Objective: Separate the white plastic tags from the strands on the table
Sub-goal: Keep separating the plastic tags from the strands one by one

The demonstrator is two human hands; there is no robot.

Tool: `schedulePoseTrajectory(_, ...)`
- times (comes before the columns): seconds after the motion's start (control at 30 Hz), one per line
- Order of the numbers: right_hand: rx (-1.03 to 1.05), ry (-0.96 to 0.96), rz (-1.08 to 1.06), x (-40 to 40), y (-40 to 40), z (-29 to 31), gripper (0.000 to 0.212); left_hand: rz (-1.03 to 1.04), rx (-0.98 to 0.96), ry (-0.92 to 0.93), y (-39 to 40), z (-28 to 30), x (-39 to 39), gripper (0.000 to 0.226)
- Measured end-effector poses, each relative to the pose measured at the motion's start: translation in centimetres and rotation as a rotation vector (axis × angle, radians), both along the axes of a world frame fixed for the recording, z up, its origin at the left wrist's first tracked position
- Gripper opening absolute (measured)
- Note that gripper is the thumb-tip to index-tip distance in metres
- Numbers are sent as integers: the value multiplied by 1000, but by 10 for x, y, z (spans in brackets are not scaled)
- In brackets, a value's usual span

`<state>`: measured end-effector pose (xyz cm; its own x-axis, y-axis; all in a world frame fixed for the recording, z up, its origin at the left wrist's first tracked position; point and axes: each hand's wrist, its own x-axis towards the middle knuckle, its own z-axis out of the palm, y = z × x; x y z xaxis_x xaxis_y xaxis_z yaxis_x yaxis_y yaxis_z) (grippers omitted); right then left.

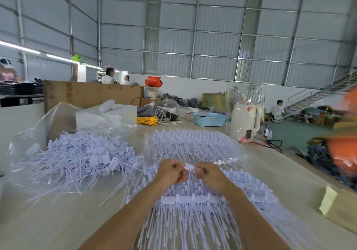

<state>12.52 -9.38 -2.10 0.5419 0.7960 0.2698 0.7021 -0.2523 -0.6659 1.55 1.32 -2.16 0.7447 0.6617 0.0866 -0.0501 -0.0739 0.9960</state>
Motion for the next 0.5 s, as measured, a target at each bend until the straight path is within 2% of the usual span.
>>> schedulePoseTrajectory(0.1, 19, -82, 5, 7, 3, 0, 37, -72, -11, 74, 1, 6, 4, 25)
schedulePoseTrajectory(0.23, 16, -173, 34, 9, 2, 4, 24, -135, -20, 43, -4, 4, 5, 28)
schedulePoseTrajectory(0.37, -1, -131, 45, 11, 0, 17, 26, -76, 0, -54, -9, 9, 10, 17)
schedulePoseTrajectory(0.5, -52, -96, 84, 9, -8, 33, 30, -69, -34, -67, -18, 18, 14, 24)
